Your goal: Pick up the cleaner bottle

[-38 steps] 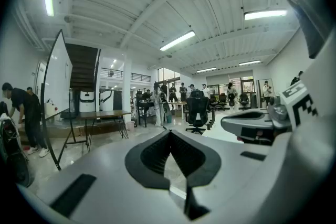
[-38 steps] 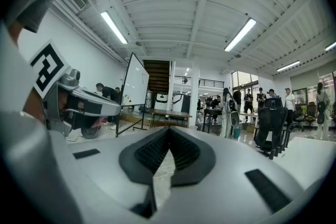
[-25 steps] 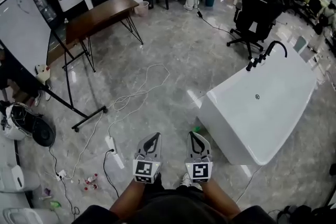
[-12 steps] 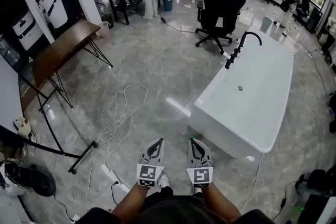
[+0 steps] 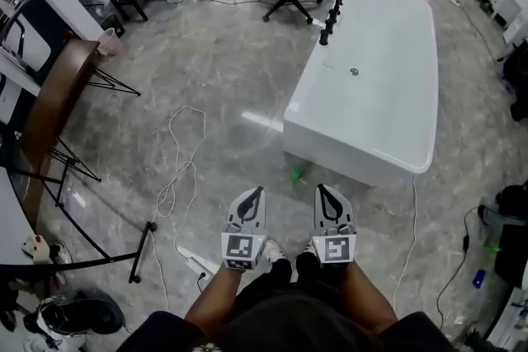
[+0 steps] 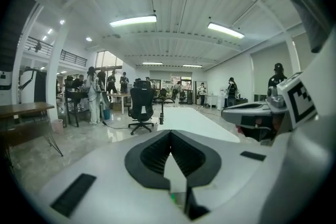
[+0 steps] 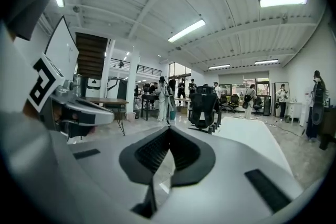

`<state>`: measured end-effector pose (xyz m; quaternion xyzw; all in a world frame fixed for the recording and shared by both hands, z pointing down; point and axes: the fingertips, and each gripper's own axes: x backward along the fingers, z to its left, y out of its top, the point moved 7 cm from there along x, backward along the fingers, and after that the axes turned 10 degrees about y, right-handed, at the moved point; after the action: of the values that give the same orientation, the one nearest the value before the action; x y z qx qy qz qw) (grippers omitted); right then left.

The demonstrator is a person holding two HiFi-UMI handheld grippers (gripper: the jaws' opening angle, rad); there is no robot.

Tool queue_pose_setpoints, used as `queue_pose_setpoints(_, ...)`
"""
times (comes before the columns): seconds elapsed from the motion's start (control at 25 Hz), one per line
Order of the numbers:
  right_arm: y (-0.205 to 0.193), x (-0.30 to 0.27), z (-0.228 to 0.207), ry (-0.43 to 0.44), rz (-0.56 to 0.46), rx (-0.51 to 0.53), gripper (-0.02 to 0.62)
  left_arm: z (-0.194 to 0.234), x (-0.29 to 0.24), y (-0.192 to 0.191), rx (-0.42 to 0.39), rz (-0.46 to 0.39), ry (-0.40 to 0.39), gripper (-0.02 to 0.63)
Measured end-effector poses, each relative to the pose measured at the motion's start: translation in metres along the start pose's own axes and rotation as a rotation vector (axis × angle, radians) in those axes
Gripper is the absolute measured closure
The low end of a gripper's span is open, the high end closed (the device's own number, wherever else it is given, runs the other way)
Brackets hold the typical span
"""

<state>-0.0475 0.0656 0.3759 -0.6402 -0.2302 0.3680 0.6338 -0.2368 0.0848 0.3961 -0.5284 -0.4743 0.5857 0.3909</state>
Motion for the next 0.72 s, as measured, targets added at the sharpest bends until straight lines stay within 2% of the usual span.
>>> queue_pose_setpoints(0.2, -0.026, 0.003, -0.024, -0.023, 0.027, -0.046, 0.578, -0.030, -0.031, -0.013, 0.035, 0.000, -0.034, 0.600)
queue_pose_setpoints(0.28, -0.034, 0.006, -0.037, -0.028, 0.024, -0.052, 0.578, -0.044, -0.041, -0.015, 0.015, -0.003, -0.046, 0.598)
queue_pose_setpoints(0.4, -0.050, 0.006, -0.058, -0.046, 0.027, -0.059, 0.578, -0.064, -0.059, -0.023, -0.057, 0.028, -0.085, 0.600)
queue_pose_setpoints(0.48, -0.064, -0.003, -0.064, -0.042, 0.024, -0.064, 0.578, -0.064, -0.073, -0.042, -0.080, 0.044, -0.069, 0.598)
queue_pose_setpoints(0.6, -0.093, -0.017, -0.069, -0.013, 0.053, -0.045, 0.578, -0.070, -0.093, -0.075, -0.053, 0.071, -0.062, 0.598)
queue_pose_setpoints(0.72, -0.127, -0.036, -0.074, -0.043, 0.058, -0.080, 0.578, -0.072, -0.122, -0.112, -0.080, 0.091, -0.070, 0.598)
